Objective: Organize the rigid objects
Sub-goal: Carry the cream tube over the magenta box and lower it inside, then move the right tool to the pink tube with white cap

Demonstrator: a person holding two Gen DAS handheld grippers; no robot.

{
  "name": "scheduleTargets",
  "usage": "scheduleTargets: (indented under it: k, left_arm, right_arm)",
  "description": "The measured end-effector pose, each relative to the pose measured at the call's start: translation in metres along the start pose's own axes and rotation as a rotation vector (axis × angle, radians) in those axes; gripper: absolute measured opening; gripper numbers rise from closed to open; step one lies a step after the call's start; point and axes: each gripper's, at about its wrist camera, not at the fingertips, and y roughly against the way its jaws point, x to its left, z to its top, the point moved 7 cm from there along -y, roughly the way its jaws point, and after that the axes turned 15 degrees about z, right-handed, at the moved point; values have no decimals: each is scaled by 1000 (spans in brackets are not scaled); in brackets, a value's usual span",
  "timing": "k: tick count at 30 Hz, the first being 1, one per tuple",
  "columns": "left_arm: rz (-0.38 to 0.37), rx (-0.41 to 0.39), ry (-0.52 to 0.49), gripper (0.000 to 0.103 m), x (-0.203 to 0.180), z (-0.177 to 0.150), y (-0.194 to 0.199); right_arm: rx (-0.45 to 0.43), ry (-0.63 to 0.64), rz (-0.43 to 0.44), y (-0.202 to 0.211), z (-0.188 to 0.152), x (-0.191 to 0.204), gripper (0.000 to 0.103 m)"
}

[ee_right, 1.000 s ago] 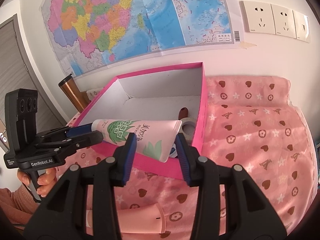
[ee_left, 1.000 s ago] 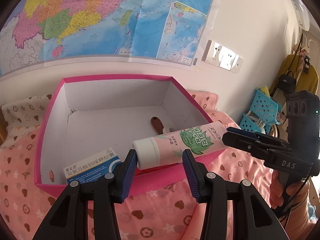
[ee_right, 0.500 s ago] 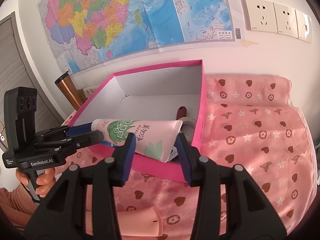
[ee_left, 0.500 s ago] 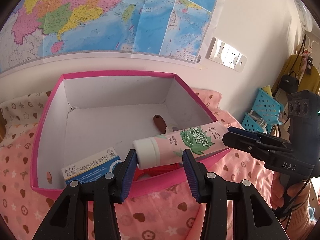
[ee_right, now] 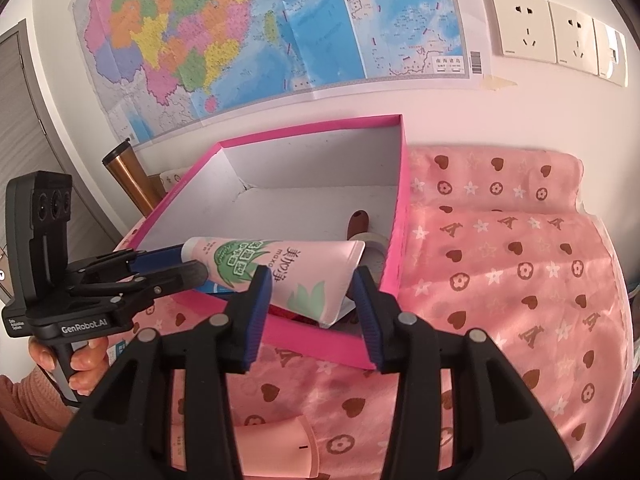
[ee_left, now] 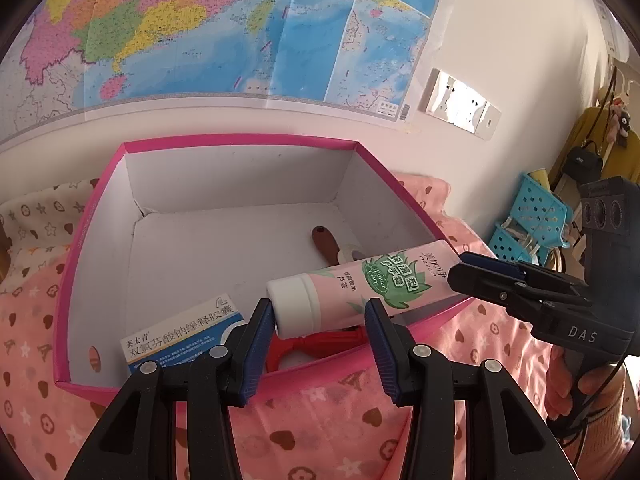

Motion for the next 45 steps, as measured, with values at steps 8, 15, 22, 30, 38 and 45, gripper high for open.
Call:
scheduleTargets:
  k: [8,15,22,30,38,45]
  left_arm:
    - [11,6,-5,46,1,3,-8]
    - [20,21,-17,46,0,4,-16]
    - [32,-7,-22,46,1,1,-7]
    - [5,-72,-39,48,4,-8,29]
    - [-23,-96,-41,48,16,-31,63]
    - [-83,-1,-8,48,8,-76,65]
  right_arm:
    - [5,-1,-13,-4,0,-1,46]
    - [-12,-21,-13,-3,0,-4,46]
    - [-36,-33,-8,3,-3,-2,46]
    - [-66,-38,2,19,-10,2,46]
    - [-73,-22,62,35,-26,19,49]
    - [17,-58,82,23,-67,17,52]
